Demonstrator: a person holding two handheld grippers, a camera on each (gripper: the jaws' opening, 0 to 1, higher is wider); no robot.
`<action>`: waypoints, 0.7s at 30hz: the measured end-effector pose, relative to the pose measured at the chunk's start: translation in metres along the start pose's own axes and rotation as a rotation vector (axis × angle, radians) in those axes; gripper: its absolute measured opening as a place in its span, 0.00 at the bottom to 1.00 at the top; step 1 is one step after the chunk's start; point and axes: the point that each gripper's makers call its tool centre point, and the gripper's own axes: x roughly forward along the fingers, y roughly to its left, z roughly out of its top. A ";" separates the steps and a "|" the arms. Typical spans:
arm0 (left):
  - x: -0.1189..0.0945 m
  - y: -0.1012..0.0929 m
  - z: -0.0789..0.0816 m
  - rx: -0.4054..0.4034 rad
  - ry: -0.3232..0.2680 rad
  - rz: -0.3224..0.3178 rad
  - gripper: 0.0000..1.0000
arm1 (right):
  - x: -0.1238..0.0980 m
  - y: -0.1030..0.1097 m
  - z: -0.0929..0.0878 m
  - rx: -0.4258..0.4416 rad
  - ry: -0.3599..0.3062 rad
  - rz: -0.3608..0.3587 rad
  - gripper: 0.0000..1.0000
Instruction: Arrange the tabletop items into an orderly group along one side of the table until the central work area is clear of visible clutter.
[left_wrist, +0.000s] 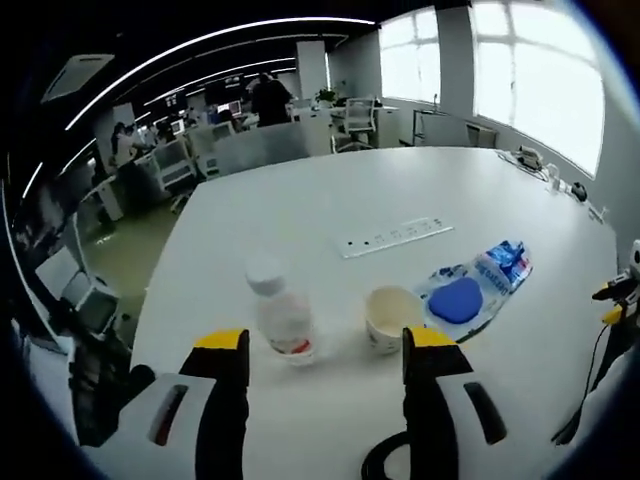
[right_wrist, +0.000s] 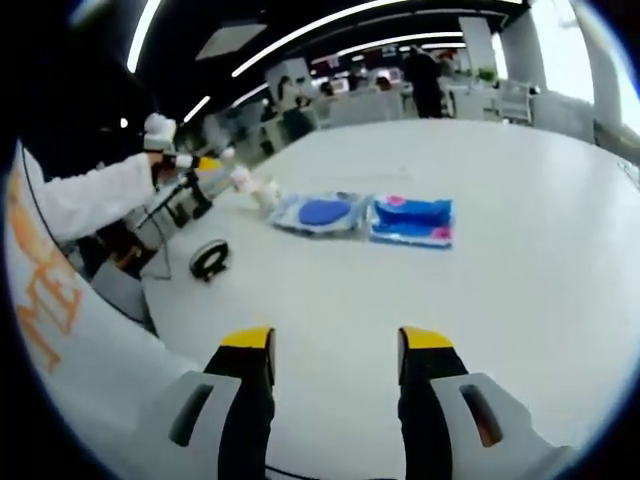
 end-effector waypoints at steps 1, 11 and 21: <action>0.003 0.005 0.002 -0.017 -0.003 0.011 0.62 | 0.000 0.000 0.000 0.001 0.000 -0.001 0.48; 0.035 0.031 0.012 -0.076 0.001 0.029 0.61 | 0.006 0.005 0.001 0.007 0.032 -0.001 0.48; 0.054 0.034 0.010 -0.135 -0.003 0.033 0.53 | 0.015 0.014 0.007 0.013 0.045 0.016 0.48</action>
